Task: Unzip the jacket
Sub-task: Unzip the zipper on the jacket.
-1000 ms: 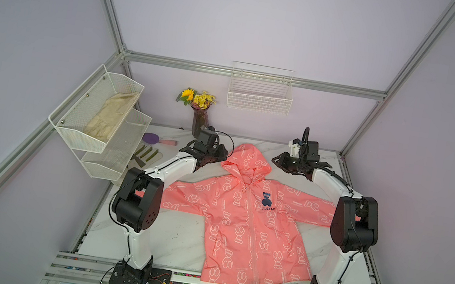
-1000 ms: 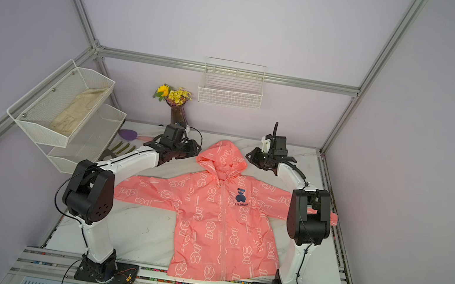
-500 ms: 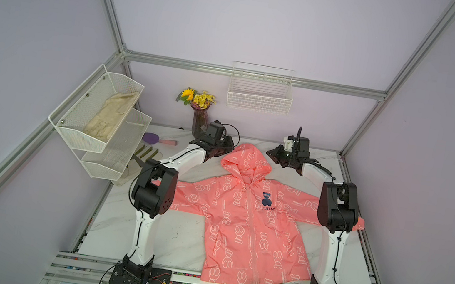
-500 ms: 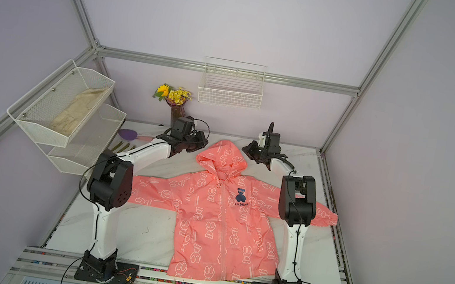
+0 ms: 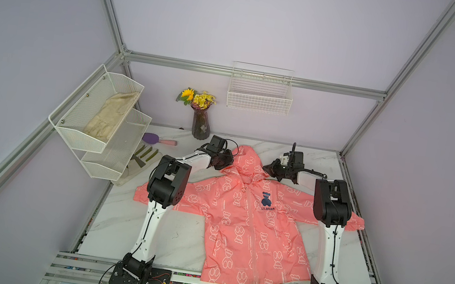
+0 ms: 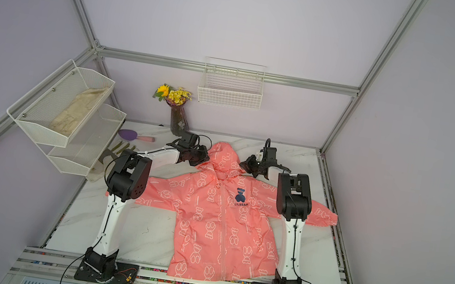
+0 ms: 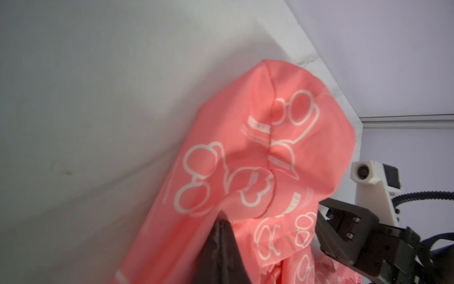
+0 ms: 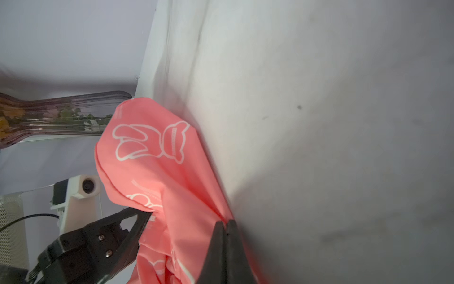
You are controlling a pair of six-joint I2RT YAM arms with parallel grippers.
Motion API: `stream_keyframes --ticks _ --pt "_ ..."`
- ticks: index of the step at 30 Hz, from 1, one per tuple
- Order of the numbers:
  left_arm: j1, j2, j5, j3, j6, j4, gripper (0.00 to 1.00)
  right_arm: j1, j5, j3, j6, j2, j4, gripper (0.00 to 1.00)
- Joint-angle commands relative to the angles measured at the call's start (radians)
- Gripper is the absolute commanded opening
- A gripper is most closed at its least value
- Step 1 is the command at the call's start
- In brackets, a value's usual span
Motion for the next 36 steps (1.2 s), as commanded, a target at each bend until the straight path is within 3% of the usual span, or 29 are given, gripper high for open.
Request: stream_keyframes --ticks 1,6,12,13,15,17,19,21,24,26,28,33,36 --pt "0.027 -0.030 0.011 -0.029 0.116 0.022 0.00 -0.033 0.014 -0.023 -0.005 -0.018 -0.037 0.02" --pt "0.026 -0.117 -0.055 0.000 0.334 0.008 0.00 -0.061 0.012 0.087 -0.104 -0.051 -0.134 0.02" --pt "0.026 -0.446 -0.185 -0.194 0.641 0.166 0.01 -0.068 0.026 0.107 -0.312 -0.210 -0.235 0.11" --pt "0.025 -0.519 -0.190 -0.248 0.711 0.221 0.14 -0.067 0.025 0.077 -0.347 -0.251 -0.236 0.12" --pt "0.023 -0.645 -0.162 -0.360 0.820 0.352 0.50 -0.064 0.029 -0.015 -0.387 -0.348 -0.206 0.15" --pt "0.024 -0.747 -0.110 -0.473 0.899 0.498 0.99 -0.059 0.045 -0.130 -0.433 -0.464 -0.154 0.18" --pt "0.034 -0.796 -0.089 -0.533 0.903 0.548 1.00 -0.049 0.064 -0.231 -0.500 -0.568 -0.121 0.22" --pt "0.051 -0.798 0.036 -0.510 0.983 0.460 1.00 -0.034 0.098 -0.314 -0.565 -0.656 -0.100 0.25" --pt "0.047 -0.742 0.253 -0.421 1.187 0.188 1.00 -0.011 0.133 -0.421 -0.661 -0.779 -0.092 0.38" --pt "0.045 -0.691 0.426 -0.378 1.368 0.010 0.99 0.001 0.159 -0.488 -0.706 -0.850 -0.078 0.43" --pt "0.040 -0.653 0.523 -0.361 1.535 -0.132 0.94 0.012 0.184 -0.558 -0.739 -0.913 -0.041 0.46" --pt "0.028 -0.517 0.603 -0.258 1.757 -0.398 0.77 0.054 0.226 -0.737 -0.822 -1.063 0.079 0.48" --pt "-0.007 -0.406 0.537 -0.152 1.832 -0.527 0.73 0.086 0.257 -0.774 -0.838 -1.089 0.074 0.49"
